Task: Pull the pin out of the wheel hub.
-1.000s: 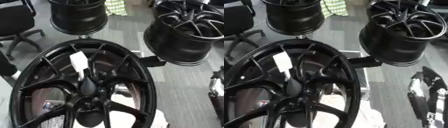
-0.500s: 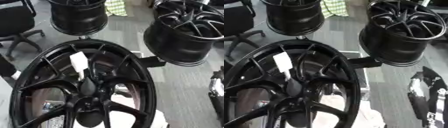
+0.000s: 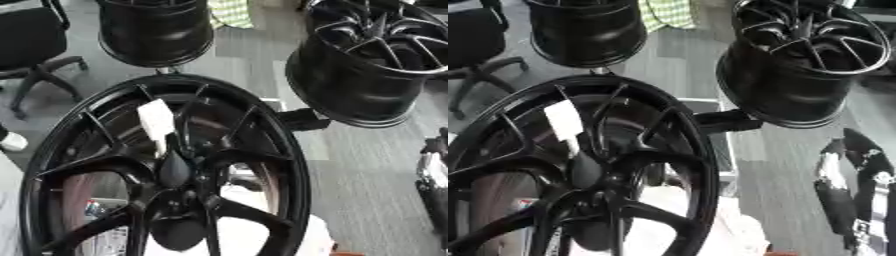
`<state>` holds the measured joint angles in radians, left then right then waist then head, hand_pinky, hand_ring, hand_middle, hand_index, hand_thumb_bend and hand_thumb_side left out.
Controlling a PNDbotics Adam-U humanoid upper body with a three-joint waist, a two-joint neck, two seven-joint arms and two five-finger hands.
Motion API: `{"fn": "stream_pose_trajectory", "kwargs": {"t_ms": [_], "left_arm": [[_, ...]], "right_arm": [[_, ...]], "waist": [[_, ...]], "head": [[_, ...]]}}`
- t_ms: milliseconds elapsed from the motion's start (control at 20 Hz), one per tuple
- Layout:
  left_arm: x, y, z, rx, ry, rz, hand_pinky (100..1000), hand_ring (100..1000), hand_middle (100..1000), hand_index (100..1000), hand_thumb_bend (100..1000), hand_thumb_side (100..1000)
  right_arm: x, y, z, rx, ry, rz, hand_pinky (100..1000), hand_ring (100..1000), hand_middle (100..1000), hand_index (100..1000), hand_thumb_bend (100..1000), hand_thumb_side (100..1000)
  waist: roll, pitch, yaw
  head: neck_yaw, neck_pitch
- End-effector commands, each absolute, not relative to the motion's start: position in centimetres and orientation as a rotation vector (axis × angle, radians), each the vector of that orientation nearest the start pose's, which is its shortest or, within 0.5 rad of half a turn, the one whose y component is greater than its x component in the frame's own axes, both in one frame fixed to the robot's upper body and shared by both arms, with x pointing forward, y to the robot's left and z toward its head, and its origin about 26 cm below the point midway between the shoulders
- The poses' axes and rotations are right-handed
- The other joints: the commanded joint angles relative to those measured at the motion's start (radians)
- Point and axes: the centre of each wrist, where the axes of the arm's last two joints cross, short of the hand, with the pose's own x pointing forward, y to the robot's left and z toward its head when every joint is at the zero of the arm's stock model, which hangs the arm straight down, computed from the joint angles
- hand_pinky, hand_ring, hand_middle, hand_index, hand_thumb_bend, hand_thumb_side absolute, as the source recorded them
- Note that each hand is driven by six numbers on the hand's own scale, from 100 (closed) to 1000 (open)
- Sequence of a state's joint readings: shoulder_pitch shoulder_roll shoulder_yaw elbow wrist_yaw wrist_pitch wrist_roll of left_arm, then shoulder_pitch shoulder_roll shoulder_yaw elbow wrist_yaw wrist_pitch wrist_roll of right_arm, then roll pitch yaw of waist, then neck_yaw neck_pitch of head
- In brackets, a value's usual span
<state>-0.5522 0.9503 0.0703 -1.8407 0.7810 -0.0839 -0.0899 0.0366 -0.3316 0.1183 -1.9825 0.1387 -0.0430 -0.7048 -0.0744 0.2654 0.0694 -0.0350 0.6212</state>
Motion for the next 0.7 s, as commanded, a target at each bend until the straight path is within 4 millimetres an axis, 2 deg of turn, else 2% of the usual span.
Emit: {"fn": "stream_pose_trajectory", "kwargs": {"t_ms": [50,300,550,700], "left_arm": [[29.4,33.3,37.1,-0.083,-2.399,-0.814,782,718,703,872,100,601],[28.4,30.1,39.4,-0.036,-2.442,-1.147,789,724,709,874,100,672],[28.2,28.0,41.0,0.111,-2.406,-1.453,799,741,726,878,100,495],[27.7,26.2,41.3,0.117,-2.400,-1.669,805,747,731,880,100,427]], "right_arm": [[25.2,-26.8,10.5,-0.676,-2.079,-0.181,872,856,632,787,100,521],[25.2,-26.7,10.5,-0.667,-2.080,-0.168,872,856,632,787,100,521],[25.1,-26.7,10.4,-0.661,-2.075,-0.158,872,856,632,787,100,523],[25.1,-26.6,10.4,-0.656,-2.073,-0.155,872,856,632,787,100,525]], "waist": [[0.004,-0.016,-0.001],[0.004,-0.016,-0.003],[0.005,-0.017,-0.006],[0.007,-0.017,-0.006]], "head": [[-0.001,0.008],[0.002,0.011],[0.009,0.022],[0.012,0.022]]}}
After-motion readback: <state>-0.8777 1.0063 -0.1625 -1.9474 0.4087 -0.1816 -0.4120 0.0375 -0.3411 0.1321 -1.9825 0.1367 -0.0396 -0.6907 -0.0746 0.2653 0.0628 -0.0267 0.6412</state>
